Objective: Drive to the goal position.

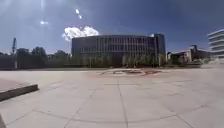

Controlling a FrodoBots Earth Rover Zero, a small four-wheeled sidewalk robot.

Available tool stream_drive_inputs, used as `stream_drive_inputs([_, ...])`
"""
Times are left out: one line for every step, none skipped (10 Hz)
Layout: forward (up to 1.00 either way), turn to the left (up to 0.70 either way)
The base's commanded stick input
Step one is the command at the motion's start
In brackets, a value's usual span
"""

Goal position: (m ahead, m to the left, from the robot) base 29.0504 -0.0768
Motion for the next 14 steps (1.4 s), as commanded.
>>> stream_drive_inputs([0.70, 0.01])
stream_drive_inputs([0.70, 0.01])
stream_drive_inputs([0.70, 0.01])
stream_drive_inputs([0.70, 0.01])
stream_drive_inputs([0.70, 0.01])
stream_drive_inputs([0.70, 0.01])
stream_drive_inputs([0.70, 0.01])
stream_drive_inputs([0.70, 0.01])
stream_drive_inputs([0.70, 0.01])
stream_drive_inputs([0.70, 0.01])
stream_drive_inputs([0.70, 0.01])
stream_drive_inputs([0.70, 0.01])
stream_drive_inputs([0.70, 0.01])
stream_drive_inputs([0.70, 0.01])
